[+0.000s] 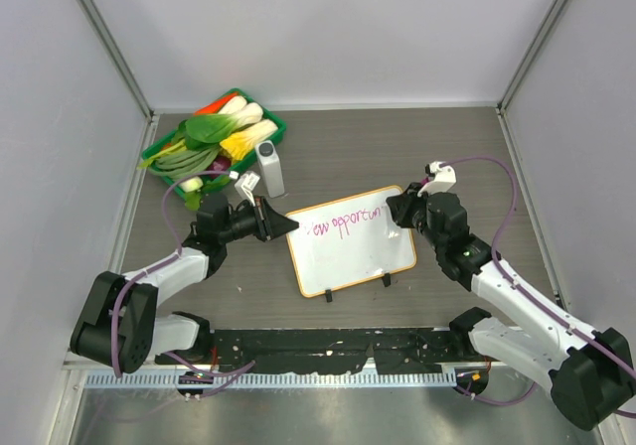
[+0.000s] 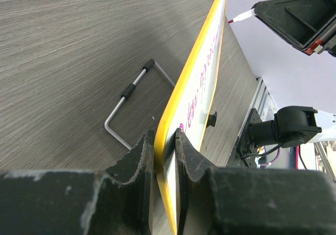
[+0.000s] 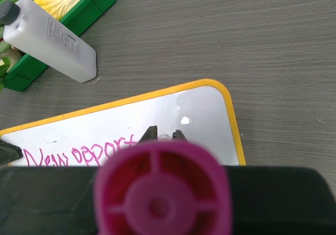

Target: Write a sentence on the whiteboard

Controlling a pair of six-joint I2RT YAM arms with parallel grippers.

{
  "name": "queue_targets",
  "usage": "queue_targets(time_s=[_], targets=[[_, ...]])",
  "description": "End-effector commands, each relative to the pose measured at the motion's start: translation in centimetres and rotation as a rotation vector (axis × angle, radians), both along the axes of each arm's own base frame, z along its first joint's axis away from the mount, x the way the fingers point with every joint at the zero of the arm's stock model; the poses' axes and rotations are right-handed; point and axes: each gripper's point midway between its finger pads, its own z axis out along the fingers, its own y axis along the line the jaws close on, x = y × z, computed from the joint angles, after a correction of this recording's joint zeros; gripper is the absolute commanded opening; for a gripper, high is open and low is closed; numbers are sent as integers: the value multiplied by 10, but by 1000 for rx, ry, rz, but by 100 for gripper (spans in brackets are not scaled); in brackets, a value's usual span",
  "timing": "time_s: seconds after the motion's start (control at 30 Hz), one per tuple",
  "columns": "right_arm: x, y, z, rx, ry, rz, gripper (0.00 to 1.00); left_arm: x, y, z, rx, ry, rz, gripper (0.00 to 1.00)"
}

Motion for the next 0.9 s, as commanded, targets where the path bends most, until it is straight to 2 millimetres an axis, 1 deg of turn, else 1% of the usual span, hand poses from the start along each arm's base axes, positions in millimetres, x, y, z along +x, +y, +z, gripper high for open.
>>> queue_targets(time_s=[0.0, 0.27, 0.53, 0.87], targets=[[5, -1, 27, 30, -86, -7, 1, 6, 6, -11, 73, -30, 33, 0], [7, 0, 22, 22, -80, -10, 1, 6, 6, -13, 76, -27, 32, 0], [9, 3, 23, 25, -77, -4, 1, 6, 6, -13, 76, -27, 33, 0], [12, 2, 9, 12, -43, -16, 1, 5, 5, -12, 72, -27, 28, 0]])
